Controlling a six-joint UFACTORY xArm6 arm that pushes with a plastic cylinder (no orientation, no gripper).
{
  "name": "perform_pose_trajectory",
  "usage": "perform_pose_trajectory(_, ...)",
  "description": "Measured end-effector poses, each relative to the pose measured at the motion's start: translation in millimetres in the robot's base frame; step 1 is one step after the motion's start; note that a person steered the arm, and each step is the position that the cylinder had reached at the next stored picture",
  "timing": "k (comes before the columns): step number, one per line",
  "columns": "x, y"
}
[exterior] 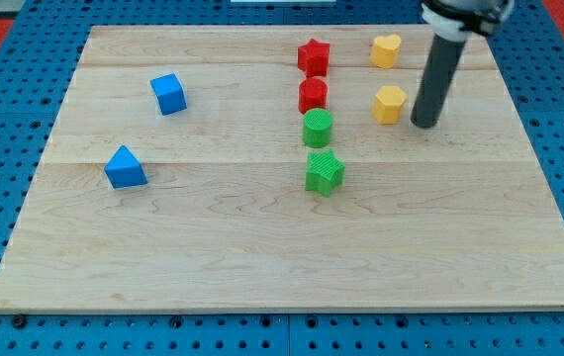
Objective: Slide blue triangle below the green star
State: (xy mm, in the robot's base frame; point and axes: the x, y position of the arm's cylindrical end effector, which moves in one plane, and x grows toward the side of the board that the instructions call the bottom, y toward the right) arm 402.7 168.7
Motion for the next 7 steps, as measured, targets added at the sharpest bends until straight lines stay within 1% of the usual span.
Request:
perform_pose_trajectory(1,-10.0,-11.5)
perform_pose_trajectory(2,-29.6,-12.0)
perform_pose_trajectory(3,-37.2,-14.1)
perform_pose_trajectory(4,-28.8,-12.0)
perform_pose_trajectory(5,97.5,2.6)
perform_pose_trajectory(6,208.7,-48.4)
perform_pose_trajectory(7,201.8,-175.1)
